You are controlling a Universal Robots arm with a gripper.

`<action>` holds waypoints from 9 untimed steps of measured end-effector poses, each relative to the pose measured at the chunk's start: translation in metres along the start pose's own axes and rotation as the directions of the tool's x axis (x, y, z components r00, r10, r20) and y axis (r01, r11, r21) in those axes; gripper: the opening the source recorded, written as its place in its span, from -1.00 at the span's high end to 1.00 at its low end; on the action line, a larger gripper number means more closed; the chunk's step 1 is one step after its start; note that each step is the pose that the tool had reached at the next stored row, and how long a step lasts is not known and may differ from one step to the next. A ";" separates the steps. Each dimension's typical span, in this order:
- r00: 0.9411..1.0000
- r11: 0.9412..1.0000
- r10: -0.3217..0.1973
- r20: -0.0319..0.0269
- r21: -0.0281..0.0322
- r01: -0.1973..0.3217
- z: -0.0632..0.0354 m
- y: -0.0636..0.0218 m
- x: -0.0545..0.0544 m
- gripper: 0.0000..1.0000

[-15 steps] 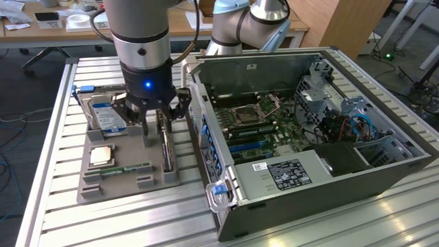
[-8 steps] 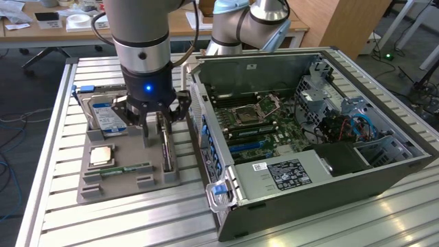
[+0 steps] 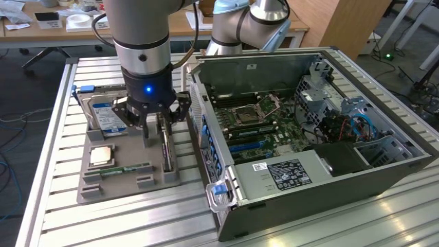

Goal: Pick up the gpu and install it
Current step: 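Pick up the gpu and move the gpu toward the slot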

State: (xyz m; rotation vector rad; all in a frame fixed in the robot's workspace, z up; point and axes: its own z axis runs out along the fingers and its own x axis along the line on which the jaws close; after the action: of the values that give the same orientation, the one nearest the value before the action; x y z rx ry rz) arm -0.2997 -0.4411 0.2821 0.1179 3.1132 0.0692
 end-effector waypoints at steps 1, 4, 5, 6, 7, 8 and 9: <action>1.000 1.000 0.000 0.000 0.000 0.000 0.0000 0.0000 0.000 -0.06; 1.000 1.000 0.000 0.000 0.000 0.000 0.0003 0.0000 0.000 -0.06; 1.000 1.000 0.000 0.000 0.000 0.000 0.0007 0.0000 0.000 -0.06; 1.000 1.000 0.000 0.000 0.000 0.000 0.0010 0.0000 0.000 -0.06; 1.000 1.000 0.000 0.000 0.000 0.000 0.0014 -0.0001 0.000 -0.06; 1.000 1.000 0.000 0.000 0.000 0.000 0.0019 -0.0001 0.000 -0.06; 1.000 1.000 0.000 0.000 0.000 0.000 0.0026 -0.0001 0.000 -0.06</action>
State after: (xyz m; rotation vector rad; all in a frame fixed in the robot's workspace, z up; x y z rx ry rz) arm -0.2996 -0.4411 0.2794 0.1178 3.1130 0.0694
